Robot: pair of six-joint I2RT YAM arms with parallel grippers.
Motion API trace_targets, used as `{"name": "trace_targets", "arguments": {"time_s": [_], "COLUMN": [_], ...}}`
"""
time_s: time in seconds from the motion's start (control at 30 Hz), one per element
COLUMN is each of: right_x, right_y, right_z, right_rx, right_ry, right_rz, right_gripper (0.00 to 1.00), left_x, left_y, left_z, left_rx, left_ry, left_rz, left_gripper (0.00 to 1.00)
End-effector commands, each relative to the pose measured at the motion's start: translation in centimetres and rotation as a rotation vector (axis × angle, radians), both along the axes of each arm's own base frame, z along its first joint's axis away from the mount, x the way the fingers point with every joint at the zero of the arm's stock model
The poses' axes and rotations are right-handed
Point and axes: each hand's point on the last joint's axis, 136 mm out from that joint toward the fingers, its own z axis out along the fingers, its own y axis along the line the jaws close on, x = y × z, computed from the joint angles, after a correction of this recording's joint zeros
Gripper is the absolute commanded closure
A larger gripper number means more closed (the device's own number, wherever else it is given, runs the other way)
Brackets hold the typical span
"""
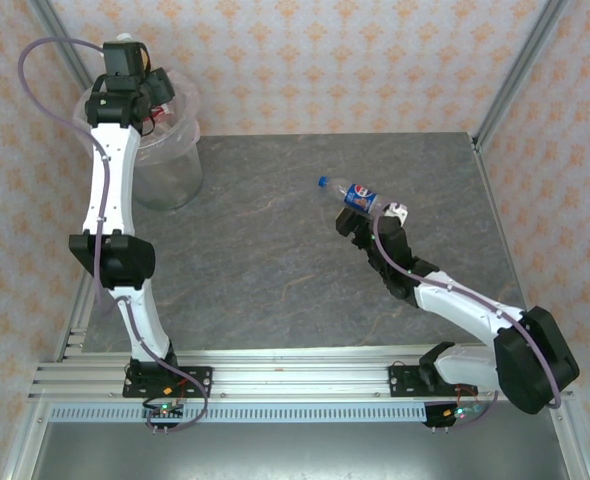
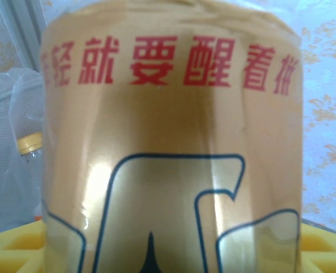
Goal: Put the plastic bottles in the bin
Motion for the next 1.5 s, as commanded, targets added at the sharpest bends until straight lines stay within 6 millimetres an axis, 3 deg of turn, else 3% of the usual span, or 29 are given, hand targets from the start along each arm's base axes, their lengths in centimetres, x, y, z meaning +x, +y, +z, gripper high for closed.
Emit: {"name": "trace_targets", "arguments": {"time_s": [0.0,0.43,0.6,0.7,0.77,1.1,1.47], "right_x": [-0.1,-0.5,-0.3,-0.1,-0.1,-0.1,0.1], "right_y": [-0.9,-1.5,-0.9,-0.7,-0.6,-0.5,-0.9], "right_z": [0.8,1.5,2.7,3.2,3.2,2.4,2.2], "right_rx": [-0.019,-0.074,-0.147,-0.154,-0.149,-0.154,-0.200], "right_ry": [-0.029,-0.064,-0.076,-0.080,-0.081,-0.036,-0.040], "right_rz": [-0.024,-0.002,0.077,0.090,0.091,0.093,0.085], "right_gripper": [0.01,0.01,0.01,0.01,0.01,0.01,0.01], "left_x": [0.9,5.0,6.7,6.7,6.6,4.7,2.4], "left_y": [0.6,1.3,0.2,0.0,0.1,-0.5,-2.4], "left_z": [1.1,-2.6,-3.5,-3.2,-2.7,0.4,2.5], "left_rx": [-0.021,-0.105,-0.154,-0.179,-0.181,-0.180,-0.212], "left_ry": [-0.046,-0.048,-0.061,-0.073,-0.084,-0.119,-0.117], "left_rz": [0.009,-0.028,-0.093,-0.096,-0.088,-0.110,-0.195], "left_gripper": [0.42,0.39,0.21,0.05,0.00,0.00,0.00]}}
